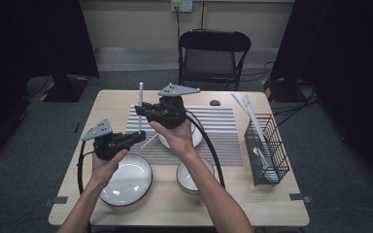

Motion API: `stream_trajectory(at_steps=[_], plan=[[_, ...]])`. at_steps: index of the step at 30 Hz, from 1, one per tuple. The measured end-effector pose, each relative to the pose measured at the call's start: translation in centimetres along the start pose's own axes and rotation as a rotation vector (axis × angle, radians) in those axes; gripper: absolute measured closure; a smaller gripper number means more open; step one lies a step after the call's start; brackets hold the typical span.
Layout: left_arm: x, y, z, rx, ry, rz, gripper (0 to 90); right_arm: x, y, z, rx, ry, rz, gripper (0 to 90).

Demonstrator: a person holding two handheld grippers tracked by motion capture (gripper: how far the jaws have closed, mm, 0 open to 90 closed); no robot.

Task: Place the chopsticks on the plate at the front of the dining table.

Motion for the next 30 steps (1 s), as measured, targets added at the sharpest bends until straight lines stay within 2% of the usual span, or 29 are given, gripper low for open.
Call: stream_trajectory(at_steps=[5, 17, 30], plan=[[-0.3, -0.1, 0.1, 0.004, -0.008, -0.001, 86.0, -0.1, 0.5, 0.1, -0.005, -0.001, 0.023, 69.4], [-0.4, -0.3, 0.2, -0.017, -0.013, 0.0, 86.1, -0.1, 1.6, 0.6, -0.003, -0.007, 0.06, 68.5], [-0.6, -0.3, 0.1, -0.006, -0.016, -0.003, 85.9, -0.8, 3.0, 1.6, 0.006, -0.012, 0.099, 65.4]])
Point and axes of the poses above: each handheld gripper's, and its own axes: x roughly forward along the jaws, z roughly out of its underside, y roughly to its right, the point moved 7 cm from there along x, roughly forward along the jaws, and after that the axes turned 1 degree about y, right-handed, at the moved point
